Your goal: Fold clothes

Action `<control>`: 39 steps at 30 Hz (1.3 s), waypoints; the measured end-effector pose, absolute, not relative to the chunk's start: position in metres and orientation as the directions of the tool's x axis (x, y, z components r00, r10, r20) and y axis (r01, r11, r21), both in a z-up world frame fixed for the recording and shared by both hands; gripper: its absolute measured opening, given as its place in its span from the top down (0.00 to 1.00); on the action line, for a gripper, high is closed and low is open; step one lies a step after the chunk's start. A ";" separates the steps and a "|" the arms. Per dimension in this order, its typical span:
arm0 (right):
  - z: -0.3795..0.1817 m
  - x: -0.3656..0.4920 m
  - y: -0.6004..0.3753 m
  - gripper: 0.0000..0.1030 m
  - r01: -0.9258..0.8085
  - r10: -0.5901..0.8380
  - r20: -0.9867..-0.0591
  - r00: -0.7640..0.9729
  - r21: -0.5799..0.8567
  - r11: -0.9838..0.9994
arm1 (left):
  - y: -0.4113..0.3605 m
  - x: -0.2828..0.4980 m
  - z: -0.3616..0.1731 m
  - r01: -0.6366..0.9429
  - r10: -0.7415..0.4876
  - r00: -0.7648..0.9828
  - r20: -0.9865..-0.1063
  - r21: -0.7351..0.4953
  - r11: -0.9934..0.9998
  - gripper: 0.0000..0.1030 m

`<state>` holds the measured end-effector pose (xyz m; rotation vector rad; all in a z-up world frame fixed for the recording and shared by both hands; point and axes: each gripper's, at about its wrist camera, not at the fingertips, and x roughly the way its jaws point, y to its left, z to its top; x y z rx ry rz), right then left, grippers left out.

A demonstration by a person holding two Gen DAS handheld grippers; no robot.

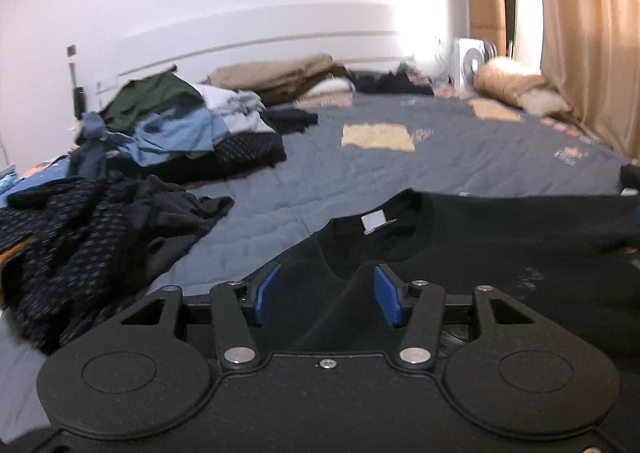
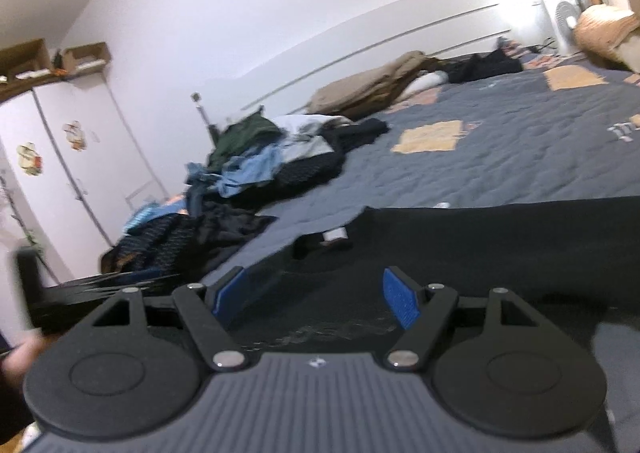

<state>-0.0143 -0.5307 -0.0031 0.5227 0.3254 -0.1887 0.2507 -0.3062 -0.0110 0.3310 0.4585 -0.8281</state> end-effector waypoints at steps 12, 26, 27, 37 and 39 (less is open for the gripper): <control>-0.010 -0.005 -0.530 0.28 0.179 0.014 -0.362 0.932 0.495 0.850 | -0.367 0.341 -0.065 0.860 -0.633 0.414 -0.654 0.054 0.507 0.51; -0.017 0.002 -0.523 0.28 0.174 0.033 -0.390 0.920 0.484 0.857 | -0.408 0.365 -0.111 0.902 -0.549 0.337 -0.765 0.094 0.422 0.45; -0.017 0.002 -0.523 0.28 0.175 0.033 -0.389 0.921 0.486 0.856 | -0.409 0.366 -0.112 0.898 -0.552 0.340 -0.761 0.088 0.432 0.44; -0.018 0.002 -0.526 0.28 0.186 0.030 -0.395 0.918 0.497 0.847 | -0.421 0.363 -0.113 0.901 -0.557 0.375 -0.741 0.150 0.408 0.91; -0.018 0.002 -0.525 0.28 0.184 0.031 -0.394 0.919 0.497 0.848 | -0.416 0.367 -0.108 0.884 -0.567 0.413 -0.712 0.162 0.439 0.92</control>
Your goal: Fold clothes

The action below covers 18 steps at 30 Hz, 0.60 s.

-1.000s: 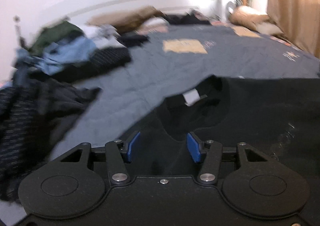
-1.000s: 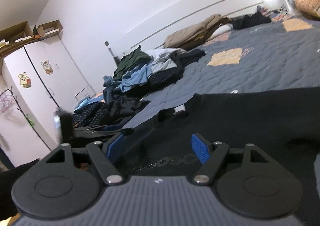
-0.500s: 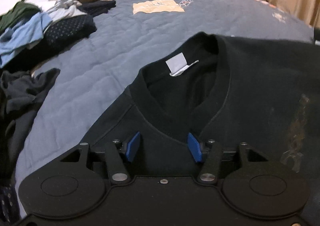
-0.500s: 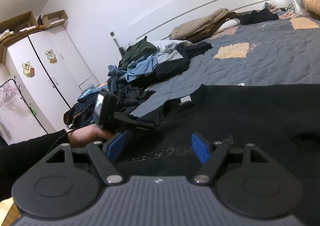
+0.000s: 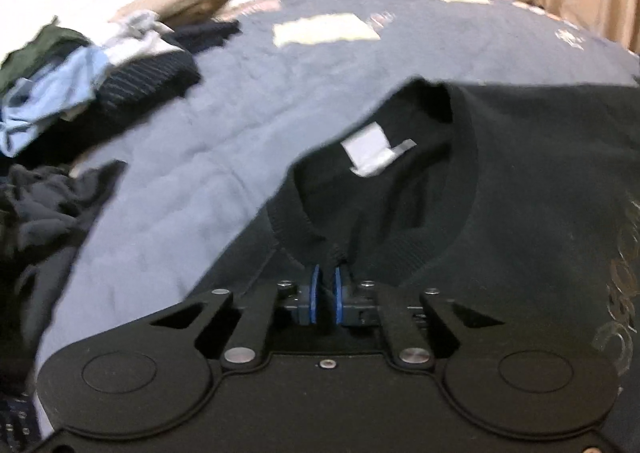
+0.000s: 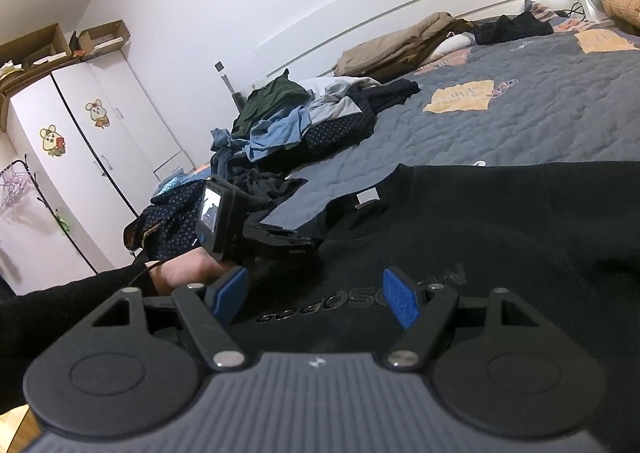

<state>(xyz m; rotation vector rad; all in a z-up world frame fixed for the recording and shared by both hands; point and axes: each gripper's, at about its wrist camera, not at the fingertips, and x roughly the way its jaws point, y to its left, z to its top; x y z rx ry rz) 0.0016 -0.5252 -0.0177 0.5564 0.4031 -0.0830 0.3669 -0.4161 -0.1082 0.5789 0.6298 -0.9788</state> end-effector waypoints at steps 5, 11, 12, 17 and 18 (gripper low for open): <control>-0.018 0.002 -0.527 0.28 0.186 0.032 -0.393 0.919 0.505 0.843 | -0.409 0.385 -0.092 0.817 -0.576 0.517 -0.633 0.163 0.553 0.93; -0.020 0.002 -0.529 0.28 0.193 0.031 -0.400 0.916 0.507 0.840 | -0.423 0.389 -0.091 0.756 -0.537 0.605 -0.588 0.214 0.618 0.93; -0.020 0.002 -0.528 0.28 0.194 0.030 -0.401 0.916 0.506 0.841 | -0.426 0.391 -0.096 0.757 -0.519 0.599 -0.610 0.219 0.616 0.93; -0.019 0.001 -0.527 0.28 0.183 0.044 -0.399 0.916 0.512 0.839 | -0.425 0.394 -0.093 0.817 -0.508 0.467 -0.724 0.133 0.561 0.79; -0.019 0.001 -0.527 0.28 0.181 0.044 -0.397 0.917 0.512 0.840 | -0.422 0.393 -0.083 0.816 -0.544 0.463 -0.700 0.097 0.570 0.76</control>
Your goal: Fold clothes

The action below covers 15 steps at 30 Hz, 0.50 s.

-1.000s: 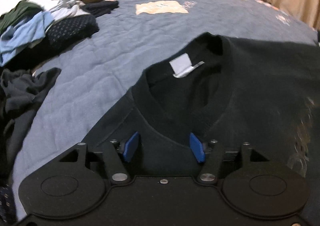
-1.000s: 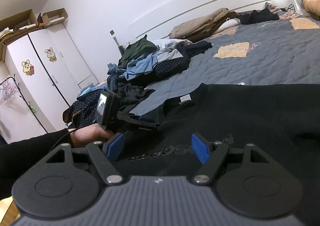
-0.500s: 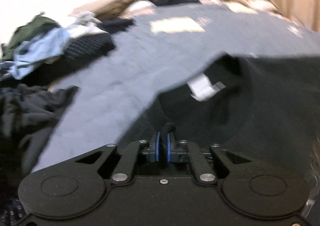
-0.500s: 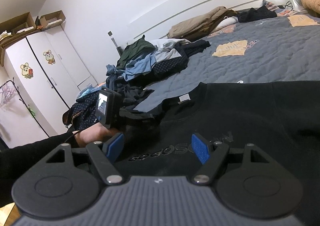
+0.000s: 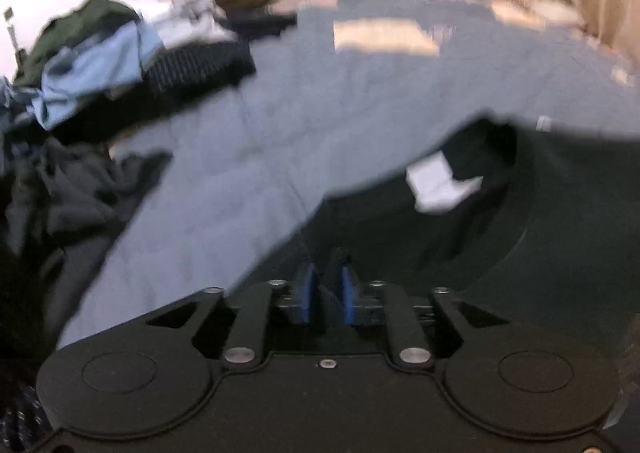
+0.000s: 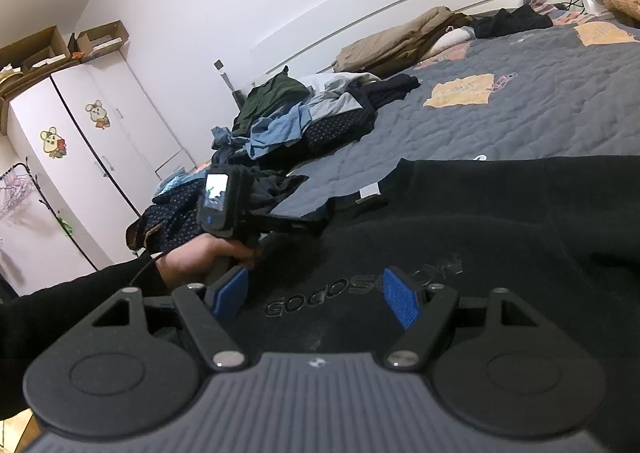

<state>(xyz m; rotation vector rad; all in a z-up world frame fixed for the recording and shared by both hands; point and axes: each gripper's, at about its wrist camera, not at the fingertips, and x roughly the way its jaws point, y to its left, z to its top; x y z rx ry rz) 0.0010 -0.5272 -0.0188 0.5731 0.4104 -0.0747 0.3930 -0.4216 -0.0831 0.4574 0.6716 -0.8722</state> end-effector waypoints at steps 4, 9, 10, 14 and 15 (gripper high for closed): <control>-0.019 -0.001 -0.529 0.28 0.184 0.043 -0.392 0.919 0.524 0.831 | -0.425 0.385 -0.052 0.836 -0.643 0.421 -0.639 -0.002 0.549 0.66; -0.017 -0.001 -0.528 0.28 0.178 0.047 -0.386 0.921 0.525 0.832 | -0.479 0.352 -0.054 0.900 -0.686 0.345 -0.640 0.019 0.435 0.45; -0.017 0.000 -0.528 0.28 0.175 0.050 -0.385 0.922 0.526 0.832 | -0.492 0.346 -0.059 0.907 -0.682 0.341 -0.647 0.035 0.420 0.44; -0.017 -0.002 -0.530 0.28 0.169 0.056 -0.384 0.921 0.527 0.833 | -0.530 0.335 -0.083 0.913 -0.660 0.337 -0.671 0.062 0.404 0.42; -0.018 -0.002 -0.530 0.28 0.170 0.056 -0.387 0.921 0.527 0.833 | -0.535 0.336 -0.087 0.911 -0.659 0.332 -0.675 0.050 0.408 0.41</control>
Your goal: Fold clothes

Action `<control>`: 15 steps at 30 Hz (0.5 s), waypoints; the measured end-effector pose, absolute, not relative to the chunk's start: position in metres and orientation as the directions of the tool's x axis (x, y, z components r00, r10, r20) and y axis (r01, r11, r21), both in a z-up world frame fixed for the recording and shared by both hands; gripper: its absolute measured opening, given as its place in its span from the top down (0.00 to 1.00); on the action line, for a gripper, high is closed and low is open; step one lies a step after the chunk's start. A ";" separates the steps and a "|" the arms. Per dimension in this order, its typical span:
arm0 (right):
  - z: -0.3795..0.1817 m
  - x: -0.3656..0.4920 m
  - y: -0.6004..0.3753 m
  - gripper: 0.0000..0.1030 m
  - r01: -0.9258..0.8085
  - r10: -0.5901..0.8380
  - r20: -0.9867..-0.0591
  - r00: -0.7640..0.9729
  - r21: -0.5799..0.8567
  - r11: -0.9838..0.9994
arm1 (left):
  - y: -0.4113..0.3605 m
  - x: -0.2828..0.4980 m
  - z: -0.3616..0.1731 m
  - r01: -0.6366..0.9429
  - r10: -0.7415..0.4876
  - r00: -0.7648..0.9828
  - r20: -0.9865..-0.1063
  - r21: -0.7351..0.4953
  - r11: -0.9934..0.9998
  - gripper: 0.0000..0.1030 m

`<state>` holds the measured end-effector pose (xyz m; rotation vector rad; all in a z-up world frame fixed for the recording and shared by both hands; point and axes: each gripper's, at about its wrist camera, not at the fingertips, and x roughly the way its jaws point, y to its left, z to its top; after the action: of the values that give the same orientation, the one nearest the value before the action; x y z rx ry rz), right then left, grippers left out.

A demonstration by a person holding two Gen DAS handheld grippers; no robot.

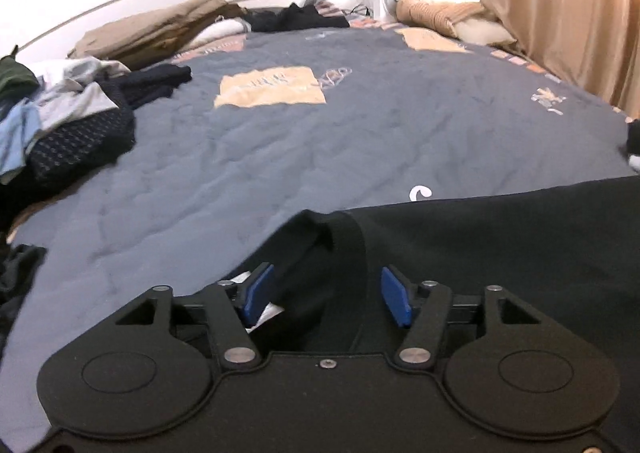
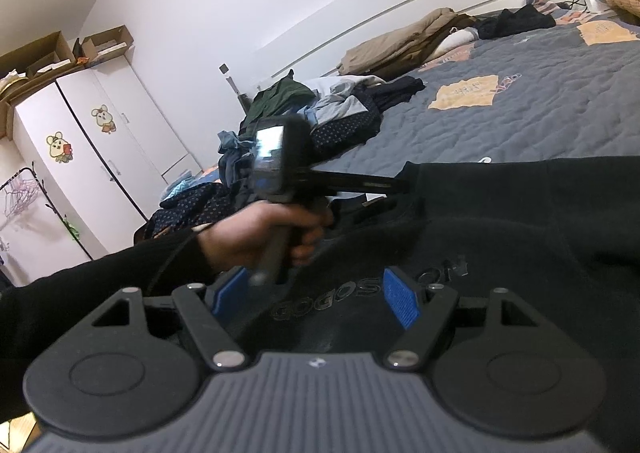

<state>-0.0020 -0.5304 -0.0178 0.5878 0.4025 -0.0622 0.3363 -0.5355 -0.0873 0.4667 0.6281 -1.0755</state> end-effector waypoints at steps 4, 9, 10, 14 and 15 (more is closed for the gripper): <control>-0.020 -0.003 -0.532 0.28 0.174 0.060 -0.391 0.918 0.537 0.825 | -0.552 0.341 -0.101 0.919 -0.653 0.270 -0.707 -0.014 0.395 0.92; -0.021 -0.005 -0.532 0.28 0.164 0.071 -0.385 0.920 0.545 0.822 | -0.562 0.347 -0.093 0.922 -0.675 0.288 -0.680 0.007 0.386 0.95; -0.021 -0.005 -0.532 0.28 0.166 0.070 -0.386 0.920 0.545 0.822 | -0.561 0.350 -0.086 0.915 -0.695 0.299 -0.654 -0.009 0.402 0.95; -0.021 -0.008 -0.532 0.28 0.169 0.066 -0.379 0.923 0.552 0.816 | -0.568 0.357 -0.079 0.896 -0.715 0.321 -0.621 -0.046 0.442 0.96; -0.020 -0.008 -0.532 0.28 0.170 0.064 -0.377 0.924 0.554 0.815 | -0.572 0.357 -0.080 0.893 -0.705 0.329 -0.628 -0.036 0.449 0.96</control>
<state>-0.0081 -0.5321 -0.0203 0.6197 0.3948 -0.0578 0.3570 -0.5716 -0.0800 0.3442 0.6278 -1.0725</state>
